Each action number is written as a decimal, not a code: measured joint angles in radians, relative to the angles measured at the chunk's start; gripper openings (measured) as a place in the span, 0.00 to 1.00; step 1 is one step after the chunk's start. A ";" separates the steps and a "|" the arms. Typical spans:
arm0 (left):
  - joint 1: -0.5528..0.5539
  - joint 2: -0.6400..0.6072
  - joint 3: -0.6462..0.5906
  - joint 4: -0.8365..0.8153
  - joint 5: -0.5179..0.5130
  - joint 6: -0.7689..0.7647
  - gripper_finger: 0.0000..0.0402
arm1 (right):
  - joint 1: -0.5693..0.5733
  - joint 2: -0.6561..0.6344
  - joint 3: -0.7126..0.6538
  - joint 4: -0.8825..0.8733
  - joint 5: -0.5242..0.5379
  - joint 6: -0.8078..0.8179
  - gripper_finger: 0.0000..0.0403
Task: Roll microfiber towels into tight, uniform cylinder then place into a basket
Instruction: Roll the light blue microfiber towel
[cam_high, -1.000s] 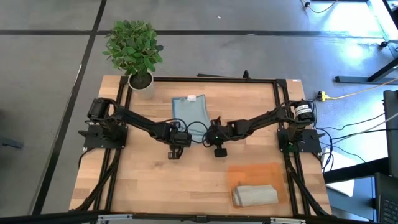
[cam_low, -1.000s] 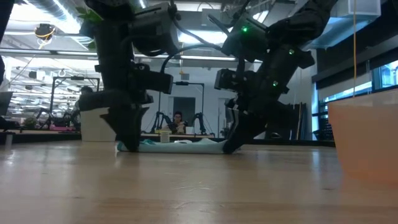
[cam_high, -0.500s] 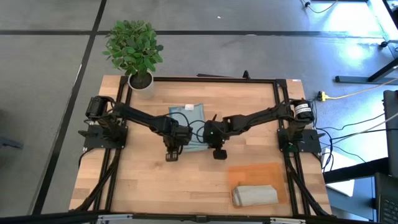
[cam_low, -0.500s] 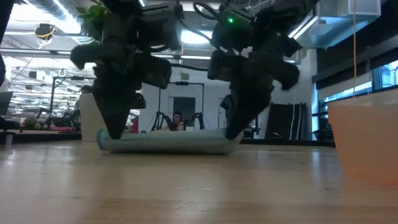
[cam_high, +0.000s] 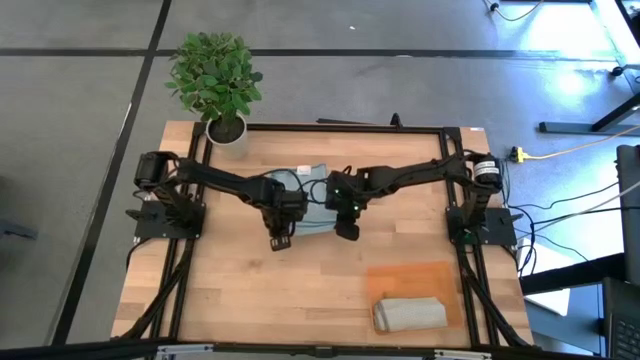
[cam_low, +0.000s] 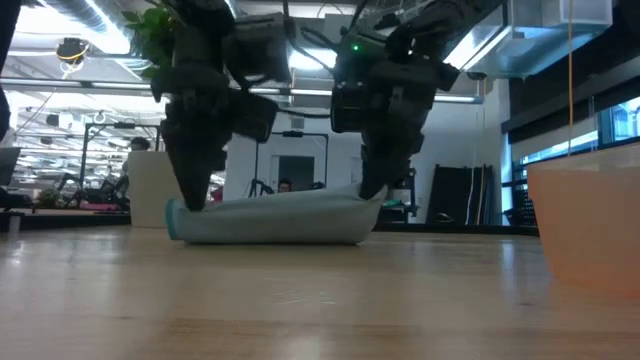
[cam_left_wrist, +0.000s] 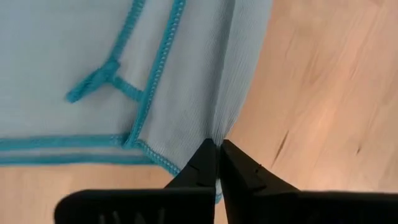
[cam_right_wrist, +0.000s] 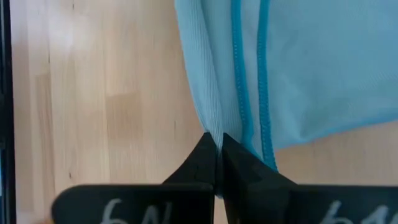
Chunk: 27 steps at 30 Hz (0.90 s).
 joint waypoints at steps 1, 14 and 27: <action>0.004 -0.015 0.000 -0.008 -0.009 -0.002 0.00 | -0.005 0.000 0.000 0.001 0.000 0.006 0.02; 0.105 -0.065 0.000 -0.041 -0.039 -0.063 0.00 | -0.092 -0.002 0.000 0.003 0.023 0.080 0.02; 0.166 -0.010 0.001 -0.030 -0.012 -0.076 0.00 | -0.141 0.030 0.000 0.021 0.048 0.038 0.03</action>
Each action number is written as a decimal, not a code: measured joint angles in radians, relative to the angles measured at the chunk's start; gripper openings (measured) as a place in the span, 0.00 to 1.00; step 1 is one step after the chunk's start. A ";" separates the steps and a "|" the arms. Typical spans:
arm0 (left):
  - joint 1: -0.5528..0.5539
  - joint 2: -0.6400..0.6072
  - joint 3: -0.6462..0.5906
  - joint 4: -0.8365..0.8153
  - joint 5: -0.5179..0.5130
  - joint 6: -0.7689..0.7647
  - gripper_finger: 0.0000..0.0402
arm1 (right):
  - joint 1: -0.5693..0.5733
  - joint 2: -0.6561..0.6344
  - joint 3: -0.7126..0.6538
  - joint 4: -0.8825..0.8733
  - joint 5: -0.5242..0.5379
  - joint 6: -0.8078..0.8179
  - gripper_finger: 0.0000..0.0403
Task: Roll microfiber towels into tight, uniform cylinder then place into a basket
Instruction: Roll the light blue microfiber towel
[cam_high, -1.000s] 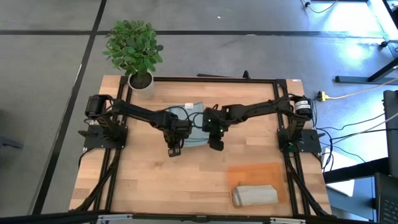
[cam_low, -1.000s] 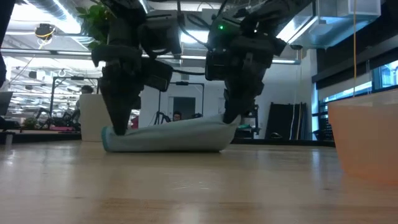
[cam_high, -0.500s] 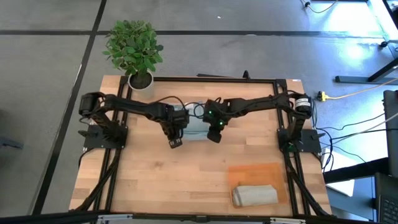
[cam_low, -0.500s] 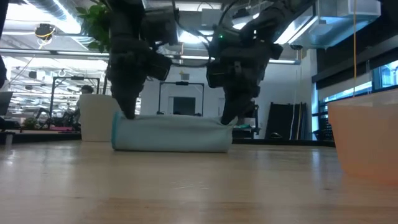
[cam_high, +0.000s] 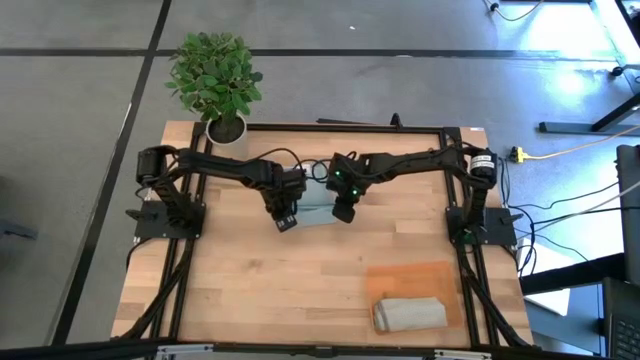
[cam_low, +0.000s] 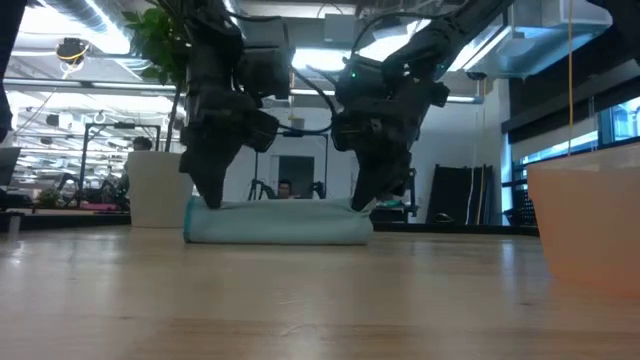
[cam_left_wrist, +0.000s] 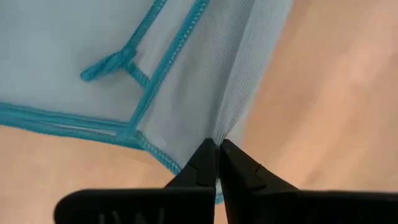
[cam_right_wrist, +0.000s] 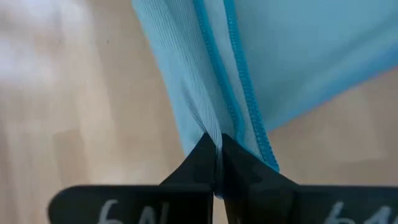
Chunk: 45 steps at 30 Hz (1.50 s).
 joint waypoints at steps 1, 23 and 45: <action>0.001 0.002 0.000 -0.001 0.042 0.002 0.00 | 0.000 0.002 0.000 -0.002 -0.027 -0.006 0.03; -0.002 0.042 0.002 -0.029 0.349 0.042 0.00 | -0.013 0.017 0.001 0.004 -0.262 -0.009 0.02; -0.008 0.064 -0.001 -0.026 0.387 -0.018 0.00 | -0.026 0.082 0.021 0.010 -0.362 0.001 0.02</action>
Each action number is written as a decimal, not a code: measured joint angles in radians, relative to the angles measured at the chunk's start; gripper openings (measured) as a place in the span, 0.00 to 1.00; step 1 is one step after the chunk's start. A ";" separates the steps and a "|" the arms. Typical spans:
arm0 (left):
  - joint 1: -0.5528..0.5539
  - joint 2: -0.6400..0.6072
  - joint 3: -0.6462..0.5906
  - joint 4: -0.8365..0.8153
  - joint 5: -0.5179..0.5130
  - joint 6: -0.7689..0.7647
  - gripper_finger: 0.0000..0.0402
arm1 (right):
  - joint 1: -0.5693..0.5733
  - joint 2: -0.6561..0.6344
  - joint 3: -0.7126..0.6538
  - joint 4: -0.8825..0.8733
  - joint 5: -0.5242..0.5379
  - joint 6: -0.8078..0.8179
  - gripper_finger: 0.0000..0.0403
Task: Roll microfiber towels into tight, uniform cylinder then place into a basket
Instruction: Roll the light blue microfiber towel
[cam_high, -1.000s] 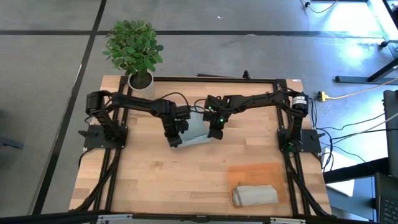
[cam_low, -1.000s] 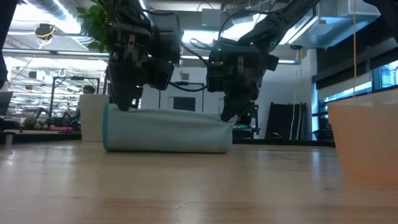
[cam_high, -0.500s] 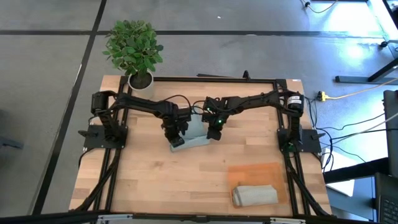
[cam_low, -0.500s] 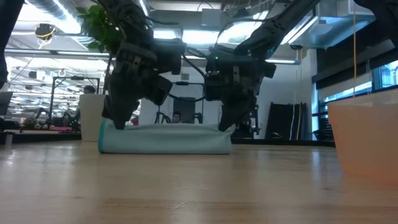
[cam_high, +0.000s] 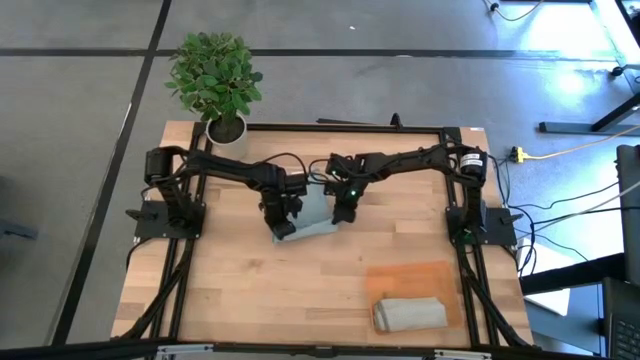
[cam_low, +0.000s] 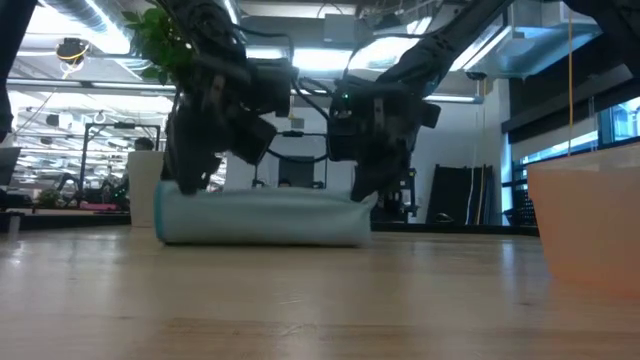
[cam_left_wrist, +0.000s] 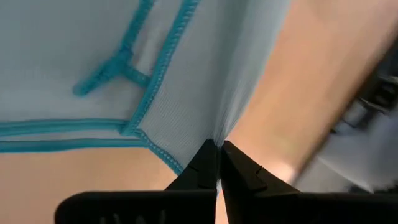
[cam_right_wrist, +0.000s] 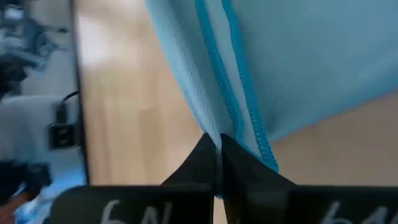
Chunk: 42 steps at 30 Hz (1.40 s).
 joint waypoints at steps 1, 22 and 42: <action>-0.004 -0.004 0.000 -0.002 0.033 0.016 0.00 | 0.001 0.000 0.007 -0.014 -0.019 -0.015 0.02; -0.035 0.038 0.001 -0.007 -0.008 -0.022 0.00 | -0.005 0.014 0.028 -0.006 -0.035 0.114 0.02; -0.055 0.038 -0.003 -0.023 -0.246 -0.067 0.00 | -0.007 0.014 0.026 0.075 0.122 0.153 0.12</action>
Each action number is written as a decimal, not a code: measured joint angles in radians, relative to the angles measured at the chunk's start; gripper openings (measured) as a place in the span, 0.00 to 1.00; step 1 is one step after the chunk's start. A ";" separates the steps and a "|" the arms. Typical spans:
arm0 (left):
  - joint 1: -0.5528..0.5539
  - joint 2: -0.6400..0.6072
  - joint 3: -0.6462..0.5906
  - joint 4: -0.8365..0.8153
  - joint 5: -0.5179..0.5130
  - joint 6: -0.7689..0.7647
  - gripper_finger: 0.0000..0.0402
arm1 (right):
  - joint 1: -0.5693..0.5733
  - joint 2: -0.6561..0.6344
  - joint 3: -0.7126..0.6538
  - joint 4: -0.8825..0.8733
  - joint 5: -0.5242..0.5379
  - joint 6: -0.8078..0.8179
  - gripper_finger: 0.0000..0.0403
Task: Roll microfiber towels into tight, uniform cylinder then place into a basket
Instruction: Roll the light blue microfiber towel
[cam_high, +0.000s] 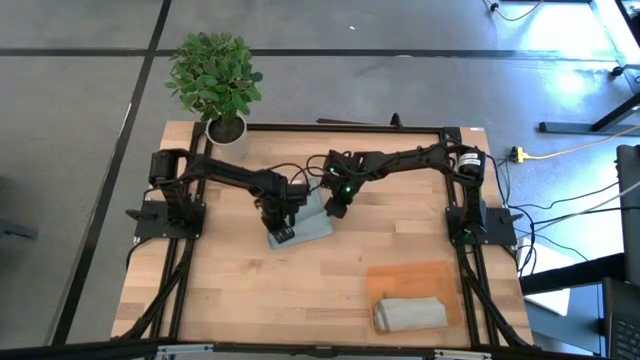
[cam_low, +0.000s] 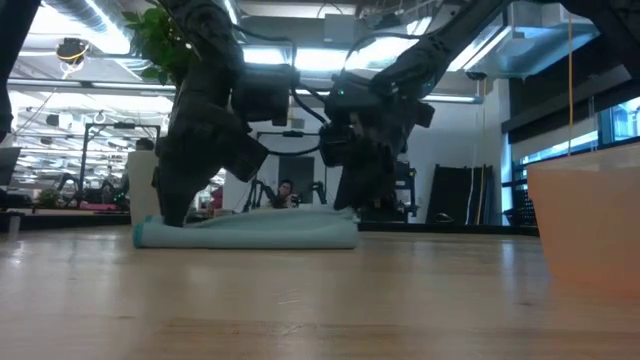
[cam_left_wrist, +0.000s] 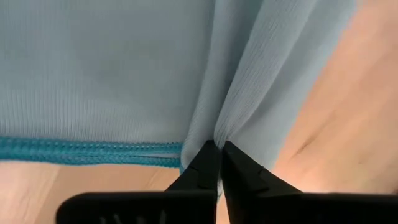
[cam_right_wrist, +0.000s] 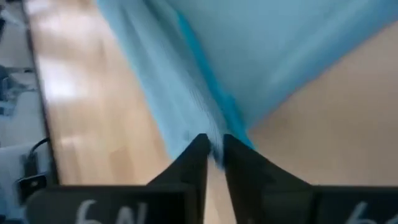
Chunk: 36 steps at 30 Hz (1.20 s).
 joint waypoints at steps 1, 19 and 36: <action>-0.003 0.000 0.000 -0.002 -0.014 -0.010 0.01 | -0.001 0.000 0.000 0.000 0.016 0.000 0.14; 0.040 -0.016 0.002 -0.019 -0.037 -0.042 0.22 | -0.010 -0.009 0.000 0.003 0.025 -0.002 0.52; 0.057 -0.343 0.003 -0.129 -0.253 -0.125 0.22 | -0.021 -0.013 0.068 -0.013 -0.041 -0.009 0.52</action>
